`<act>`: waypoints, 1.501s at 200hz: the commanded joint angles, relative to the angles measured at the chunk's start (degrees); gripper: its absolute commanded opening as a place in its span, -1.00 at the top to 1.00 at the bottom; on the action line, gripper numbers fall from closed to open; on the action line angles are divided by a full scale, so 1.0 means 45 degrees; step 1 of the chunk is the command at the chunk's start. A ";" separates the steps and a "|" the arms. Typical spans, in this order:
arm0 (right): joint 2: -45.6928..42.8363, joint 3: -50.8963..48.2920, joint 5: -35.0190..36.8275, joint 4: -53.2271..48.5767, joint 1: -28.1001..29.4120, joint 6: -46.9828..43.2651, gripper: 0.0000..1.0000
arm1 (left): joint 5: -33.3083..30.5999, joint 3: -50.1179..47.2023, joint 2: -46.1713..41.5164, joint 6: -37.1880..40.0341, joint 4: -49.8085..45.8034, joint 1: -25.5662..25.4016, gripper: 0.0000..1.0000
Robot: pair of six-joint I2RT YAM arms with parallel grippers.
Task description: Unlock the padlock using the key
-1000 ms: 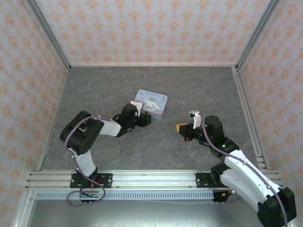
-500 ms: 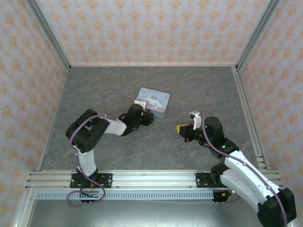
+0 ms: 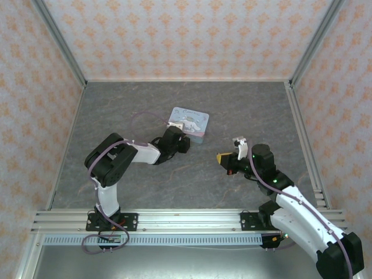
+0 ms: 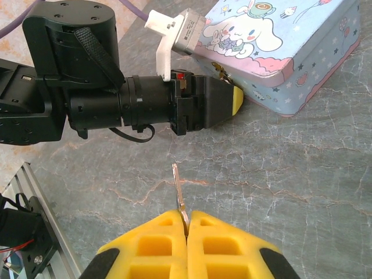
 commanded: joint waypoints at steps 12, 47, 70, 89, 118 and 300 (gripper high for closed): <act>-0.0180 -0.0221 0.0144 0.0399 0.0056 -0.0202 1.00 | -0.0053 0.0266 0.0594 -0.0067 -0.0931 -0.0213 0.39; -0.0139 -0.0420 0.0153 0.0472 0.0046 -0.0359 1.00 | 0.0110 0.0210 0.0339 -0.0073 -0.0986 -0.0217 0.52; -0.0003 -0.0652 0.0091 0.0771 0.0051 -0.0454 1.00 | 0.0409 0.0212 -0.0359 -0.0183 -0.1146 -0.0254 0.56; 0.0206 -0.0787 -0.0012 0.1053 0.0047 -0.0508 1.00 | 0.0609 0.0282 -0.0782 -0.0355 -0.1485 -0.0314 0.56; 0.0779 -0.1084 -0.0485 0.2138 0.0046 -0.0561 1.00 | 0.1034 0.0550 -0.1417 -0.0935 -0.2427 -0.0392 0.57; 0.7486 0.0384 -0.1514 0.6014 0.1706 -0.2426 1.00 | 0.3845 0.1441 -0.4171 -0.6271 -0.5471 -0.0610 0.69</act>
